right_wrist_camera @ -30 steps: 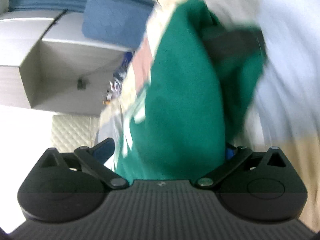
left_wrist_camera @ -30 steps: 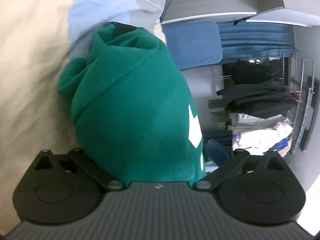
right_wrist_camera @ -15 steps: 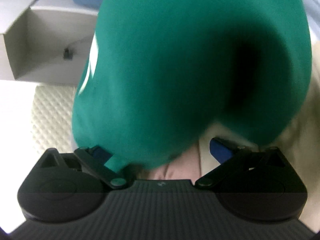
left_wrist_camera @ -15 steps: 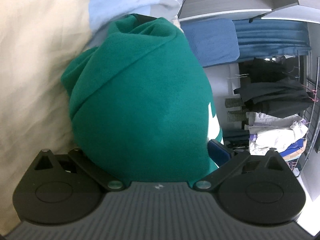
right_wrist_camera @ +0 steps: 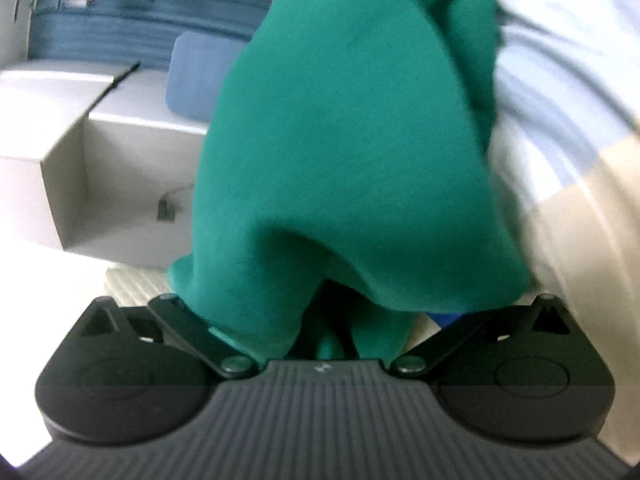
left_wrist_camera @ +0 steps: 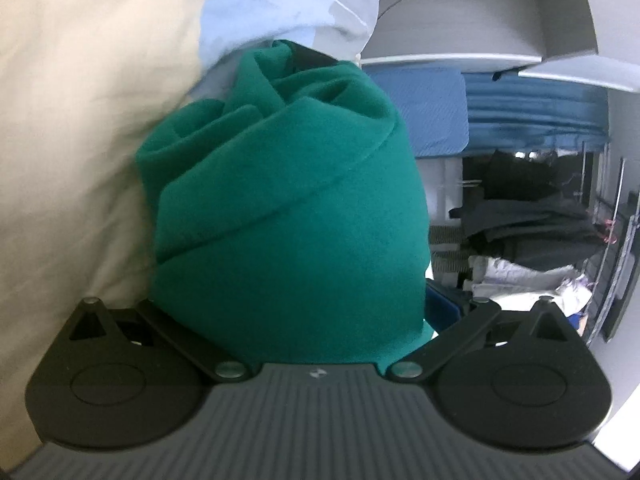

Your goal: Fold large clothes

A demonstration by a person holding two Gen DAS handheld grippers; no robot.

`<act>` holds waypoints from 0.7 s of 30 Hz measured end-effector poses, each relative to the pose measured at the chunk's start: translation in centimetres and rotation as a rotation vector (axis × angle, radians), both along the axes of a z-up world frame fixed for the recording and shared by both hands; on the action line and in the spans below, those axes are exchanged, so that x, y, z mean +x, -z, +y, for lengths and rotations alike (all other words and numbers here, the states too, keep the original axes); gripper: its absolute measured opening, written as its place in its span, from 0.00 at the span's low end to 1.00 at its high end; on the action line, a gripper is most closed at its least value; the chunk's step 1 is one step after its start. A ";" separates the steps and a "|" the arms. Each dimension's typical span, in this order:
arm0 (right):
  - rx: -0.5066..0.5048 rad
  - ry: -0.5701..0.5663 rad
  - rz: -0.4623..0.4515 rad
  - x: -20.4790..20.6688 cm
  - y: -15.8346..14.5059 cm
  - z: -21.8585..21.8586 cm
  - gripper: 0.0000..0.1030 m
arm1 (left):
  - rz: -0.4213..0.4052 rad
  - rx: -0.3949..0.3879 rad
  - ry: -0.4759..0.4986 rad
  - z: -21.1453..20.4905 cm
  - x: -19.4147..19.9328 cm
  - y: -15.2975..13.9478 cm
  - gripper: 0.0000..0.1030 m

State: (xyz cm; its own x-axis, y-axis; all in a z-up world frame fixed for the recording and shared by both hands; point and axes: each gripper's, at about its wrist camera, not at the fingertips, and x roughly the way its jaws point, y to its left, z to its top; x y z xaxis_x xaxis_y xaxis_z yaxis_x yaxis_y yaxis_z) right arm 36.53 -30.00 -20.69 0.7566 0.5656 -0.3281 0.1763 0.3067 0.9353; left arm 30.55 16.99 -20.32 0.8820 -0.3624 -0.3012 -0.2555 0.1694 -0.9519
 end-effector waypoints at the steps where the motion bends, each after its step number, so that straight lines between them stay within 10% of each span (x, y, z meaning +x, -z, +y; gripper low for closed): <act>1: 0.002 0.014 0.005 0.1 0.1 0.0 1.00 | 0.001 0.004 0.001 0.0 0.0 0.0 1.00; 21: 0.024 0.136 0.115 2.0 3.0 -0.1 1.00 | 0.056 -0.110 0.041 0.7 1.6 0.7 1.00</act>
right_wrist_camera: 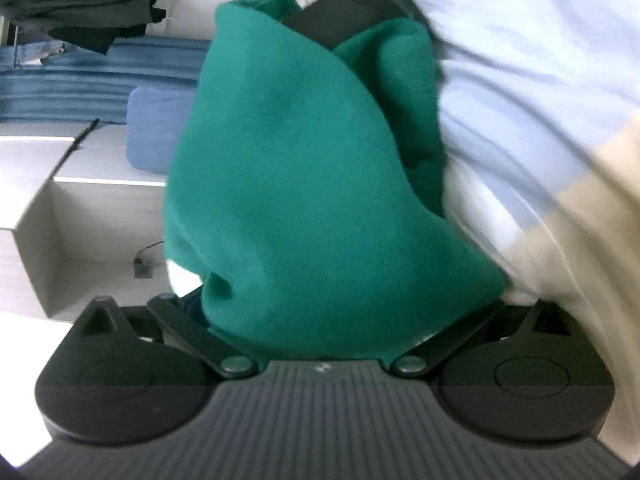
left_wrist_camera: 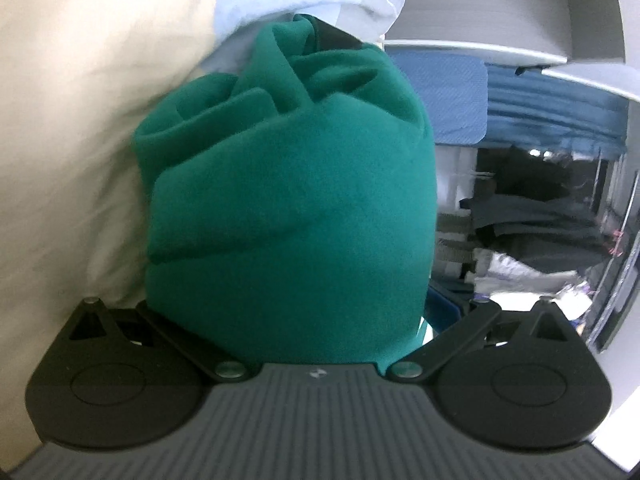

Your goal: Fold large clothes

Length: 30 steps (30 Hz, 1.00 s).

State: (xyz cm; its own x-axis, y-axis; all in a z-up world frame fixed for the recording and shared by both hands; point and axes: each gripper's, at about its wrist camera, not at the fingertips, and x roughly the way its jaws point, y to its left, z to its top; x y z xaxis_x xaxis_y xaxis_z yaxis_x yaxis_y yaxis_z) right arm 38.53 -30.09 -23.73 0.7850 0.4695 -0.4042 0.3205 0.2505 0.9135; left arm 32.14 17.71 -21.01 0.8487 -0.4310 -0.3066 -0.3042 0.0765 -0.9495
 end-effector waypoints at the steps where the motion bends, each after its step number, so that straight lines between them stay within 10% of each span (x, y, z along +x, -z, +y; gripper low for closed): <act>1: -0.006 0.005 0.002 0.5 0.2 0.1 1.00 | -0.006 -0.015 -0.010 0.1 0.1 0.2 1.00; 9: -0.094 -0.035 -0.041 3.5 0.6 1.2 1.00 | -0.027 0.078 -0.017 -0.7 0.6 -0.5 0.85; 15: -0.104 -0.141 -0.168 5.2 0.2 0.4 0.66 | -0.047 0.133 0.011 -0.9 0.5 -1.5 0.52; 20: -0.161 -0.222 -0.271 5.0 -1.3 -0.7 0.36 | -0.110 0.170 0.036 -1.3 -0.3 -2.5 0.44; 30: -0.267 -0.304 -0.399 2.3 -6.3 -3.6 0.21 | -0.167 0.230 0.102 -2.6 -5.3 -5.5 0.40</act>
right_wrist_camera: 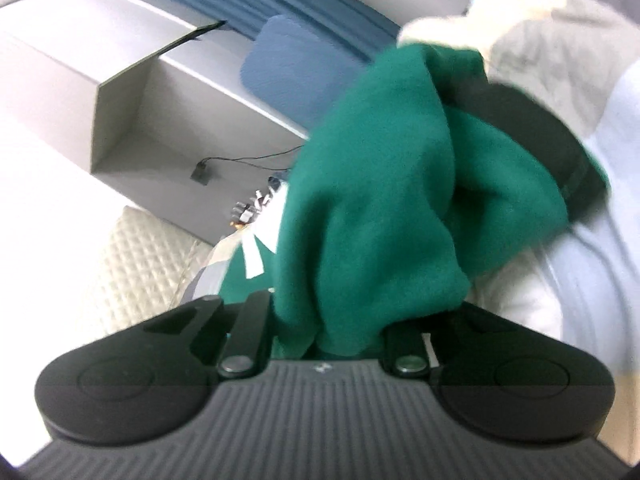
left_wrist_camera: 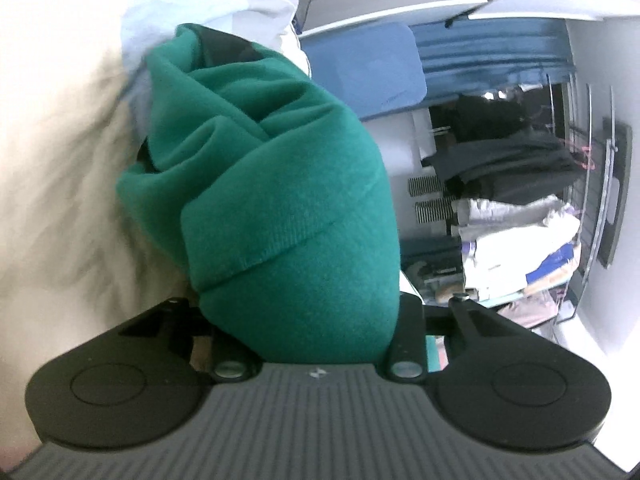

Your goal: Fold large clothes

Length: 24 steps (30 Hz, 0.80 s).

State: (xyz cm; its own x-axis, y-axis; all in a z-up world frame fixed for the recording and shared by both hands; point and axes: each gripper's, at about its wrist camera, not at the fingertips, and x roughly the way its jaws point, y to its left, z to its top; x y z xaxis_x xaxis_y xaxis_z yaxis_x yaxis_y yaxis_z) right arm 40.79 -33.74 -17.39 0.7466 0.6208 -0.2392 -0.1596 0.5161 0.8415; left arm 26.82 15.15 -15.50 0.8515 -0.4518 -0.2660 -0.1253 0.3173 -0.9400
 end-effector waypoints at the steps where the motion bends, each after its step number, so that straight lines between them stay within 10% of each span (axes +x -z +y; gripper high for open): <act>1: -0.002 -0.004 0.000 -0.4 -0.5 -0.3 0.21 | 0.000 0.005 0.003 -0.1 -0.8 -0.3 0.40; 10: 0.062 -0.015 0.213 -3.2 0.5 -2.4 0.33 | 0.067 0.067 -0.009 -1.1 -6.3 -2.6 0.37; 14: 0.094 0.008 0.261 -2.8 1.4 -1.6 0.85 | 0.066 0.093 -0.006 -1.1 -6.4 -2.3 0.37; 24: 0.227 0.142 0.417 -1.8 5.5 -0.8 0.91 | 0.086 0.024 -0.033 -0.3 -5.7 -1.4 0.37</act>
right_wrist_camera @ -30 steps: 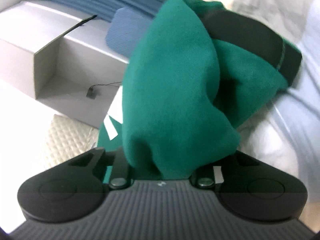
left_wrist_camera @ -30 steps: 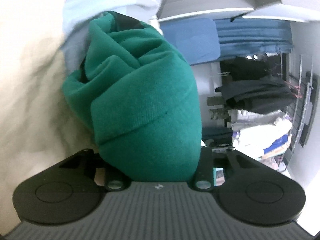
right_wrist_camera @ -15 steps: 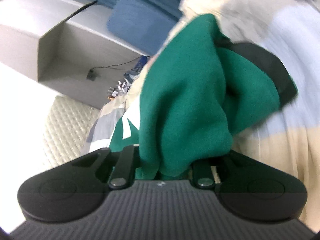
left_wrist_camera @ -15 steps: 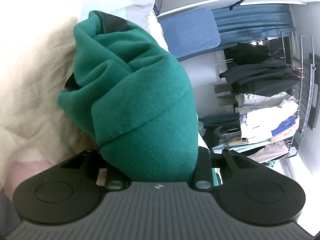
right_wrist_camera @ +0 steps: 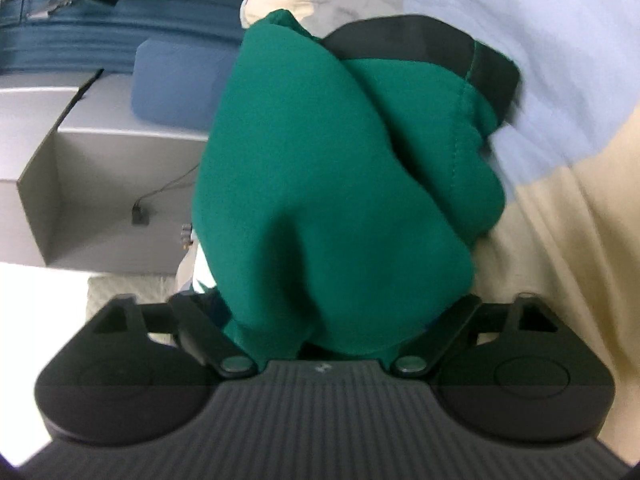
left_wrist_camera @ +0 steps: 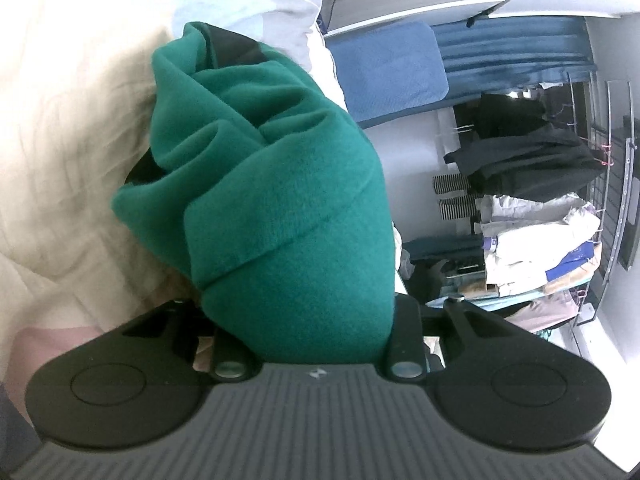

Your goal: Fold large clothes

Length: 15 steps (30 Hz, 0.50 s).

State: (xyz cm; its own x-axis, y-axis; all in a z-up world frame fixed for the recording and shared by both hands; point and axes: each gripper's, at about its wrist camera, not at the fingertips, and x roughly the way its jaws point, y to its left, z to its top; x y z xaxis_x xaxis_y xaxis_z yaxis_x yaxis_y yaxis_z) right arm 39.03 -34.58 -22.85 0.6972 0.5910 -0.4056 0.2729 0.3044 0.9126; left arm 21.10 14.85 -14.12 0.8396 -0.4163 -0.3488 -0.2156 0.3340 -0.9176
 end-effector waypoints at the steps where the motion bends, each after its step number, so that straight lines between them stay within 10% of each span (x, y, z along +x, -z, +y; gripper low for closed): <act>1: 0.005 0.011 0.020 0.0 0.0 0.3 0.90 | 0.001 -0.001 -0.003 -0.1 -0.2 0.1 0.37; 15: 0.146 -0.020 0.092 -2.9 1.0 3.0 0.93 | 0.021 -0.047 -0.031 -0.3 -0.6 0.6 0.37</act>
State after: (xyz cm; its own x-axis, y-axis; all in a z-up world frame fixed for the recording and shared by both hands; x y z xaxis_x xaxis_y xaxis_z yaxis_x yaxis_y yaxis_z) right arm 36.11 -31.57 -23.83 0.6487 0.6616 -0.3761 0.3522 0.1770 0.9190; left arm 20.49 14.53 -14.75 0.8453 -0.4067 -0.3466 -0.2441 0.2830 -0.9275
